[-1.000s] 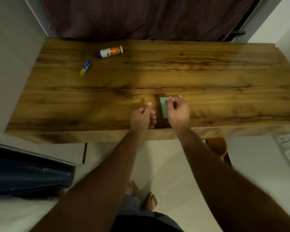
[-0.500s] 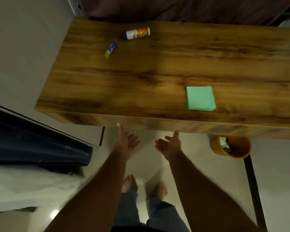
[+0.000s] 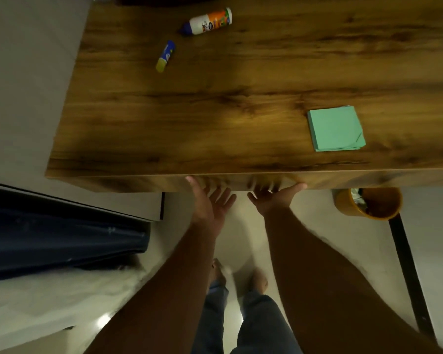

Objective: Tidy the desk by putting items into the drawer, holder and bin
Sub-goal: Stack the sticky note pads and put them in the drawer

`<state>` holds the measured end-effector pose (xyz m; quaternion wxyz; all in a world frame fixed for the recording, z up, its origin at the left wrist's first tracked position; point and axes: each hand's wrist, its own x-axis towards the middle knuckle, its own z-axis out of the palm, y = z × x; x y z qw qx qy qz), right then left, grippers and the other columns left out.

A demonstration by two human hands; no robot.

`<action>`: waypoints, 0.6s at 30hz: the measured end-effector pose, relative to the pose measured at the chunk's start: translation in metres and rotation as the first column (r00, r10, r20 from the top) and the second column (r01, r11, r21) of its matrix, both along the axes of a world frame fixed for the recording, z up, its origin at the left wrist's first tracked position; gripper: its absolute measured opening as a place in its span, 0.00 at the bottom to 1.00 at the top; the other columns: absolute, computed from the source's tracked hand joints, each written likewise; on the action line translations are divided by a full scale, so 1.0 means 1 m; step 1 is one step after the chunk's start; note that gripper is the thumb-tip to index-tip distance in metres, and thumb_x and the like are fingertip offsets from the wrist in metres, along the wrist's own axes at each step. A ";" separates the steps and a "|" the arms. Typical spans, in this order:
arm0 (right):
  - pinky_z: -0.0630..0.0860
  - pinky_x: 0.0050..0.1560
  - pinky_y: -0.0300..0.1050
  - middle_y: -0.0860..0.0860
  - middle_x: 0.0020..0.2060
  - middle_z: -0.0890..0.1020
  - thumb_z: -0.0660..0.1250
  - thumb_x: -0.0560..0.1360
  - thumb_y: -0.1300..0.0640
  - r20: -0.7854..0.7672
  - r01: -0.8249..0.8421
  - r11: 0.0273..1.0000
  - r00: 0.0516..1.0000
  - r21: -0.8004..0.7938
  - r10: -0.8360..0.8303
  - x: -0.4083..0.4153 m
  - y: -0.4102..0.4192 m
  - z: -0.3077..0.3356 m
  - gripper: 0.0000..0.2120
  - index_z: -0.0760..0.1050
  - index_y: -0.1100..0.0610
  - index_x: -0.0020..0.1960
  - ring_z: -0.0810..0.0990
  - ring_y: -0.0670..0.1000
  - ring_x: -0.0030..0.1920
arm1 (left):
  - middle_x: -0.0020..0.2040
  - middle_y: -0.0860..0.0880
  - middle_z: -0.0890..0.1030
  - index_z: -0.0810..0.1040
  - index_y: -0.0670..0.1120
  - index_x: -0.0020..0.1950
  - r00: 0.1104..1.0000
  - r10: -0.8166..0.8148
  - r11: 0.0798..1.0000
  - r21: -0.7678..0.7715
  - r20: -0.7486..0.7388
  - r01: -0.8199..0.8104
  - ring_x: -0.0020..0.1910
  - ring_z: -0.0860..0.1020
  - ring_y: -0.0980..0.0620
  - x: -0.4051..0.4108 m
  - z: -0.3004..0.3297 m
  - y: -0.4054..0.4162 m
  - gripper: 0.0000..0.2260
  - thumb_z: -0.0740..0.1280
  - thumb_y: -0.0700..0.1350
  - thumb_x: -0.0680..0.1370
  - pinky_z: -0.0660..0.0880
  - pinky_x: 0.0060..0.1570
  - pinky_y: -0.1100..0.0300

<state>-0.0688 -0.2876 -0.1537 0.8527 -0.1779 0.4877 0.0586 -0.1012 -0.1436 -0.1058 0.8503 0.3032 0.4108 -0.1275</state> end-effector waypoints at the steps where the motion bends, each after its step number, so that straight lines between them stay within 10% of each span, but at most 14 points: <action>1: 0.58 0.72 0.68 0.56 0.76 0.63 0.48 0.65 0.18 0.005 -0.003 1.000 1.000 -0.002 0.003 0.000 -0.001 -0.002 0.52 0.52 0.48 0.79 0.64 0.62 0.74 | 0.73 0.37 0.67 0.56 0.43 0.77 1.000 -0.008 1.000 0.007 0.008 0.008 0.68 0.71 0.38 0.000 -0.001 0.001 0.43 0.54 0.71 0.73 0.72 0.64 0.44; 10: 0.61 0.71 0.66 0.55 0.73 0.69 0.46 0.63 0.17 -0.075 -0.048 0.997 0.996 -0.061 0.044 -0.033 -0.002 -0.003 0.52 0.61 0.48 0.76 0.68 0.61 0.72 | 0.69 0.41 0.71 0.59 0.46 0.76 0.997 -0.064 0.974 0.214 -0.050 0.074 0.57 0.78 0.43 -0.017 0.011 -0.002 0.39 0.64 0.67 0.73 0.75 0.61 0.45; 14: 0.65 0.70 0.64 0.61 0.68 0.73 0.44 0.70 0.21 -0.119 -0.236 0.962 0.968 -0.139 0.221 -0.071 -0.014 -0.001 0.48 0.63 0.57 0.74 0.73 0.63 0.67 | 0.51 0.46 0.75 0.70 0.46 0.61 0.937 -0.200 0.877 0.374 -0.285 0.301 0.51 0.79 0.44 -0.035 0.022 0.005 0.28 0.64 0.67 0.74 0.79 0.54 0.47; 16: 0.76 0.58 0.56 0.60 0.53 0.80 0.49 0.78 0.31 -0.276 -0.532 0.775 0.845 -0.341 0.458 -0.095 -0.025 0.005 0.34 0.72 0.60 0.60 0.81 0.61 0.55 | 0.40 0.47 0.76 0.75 0.47 0.45 0.866 -0.355 0.695 0.521 -0.351 0.496 0.36 0.78 0.49 -0.043 0.027 0.018 0.26 0.62 0.71 0.72 0.76 0.37 0.55; 18: 0.78 0.39 0.46 0.55 0.41 0.82 0.59 0.80 0.47 -0.436 -0.775 0.347 0.598 -0.529 0.672 -0.117 -0.031 0.016 0.13 0.74 0.56 0.47 0.82 0.54 0.40 | 0.34 0.47 0.76 0.76 0.47 0.40 0.769 -0.486 0.481 0.608 -0.414 0.631 0.30 0.75 0.51 -0.048 0.035 0.032 0.27 0.59 0.71 0.73 0.71 0.33 0.58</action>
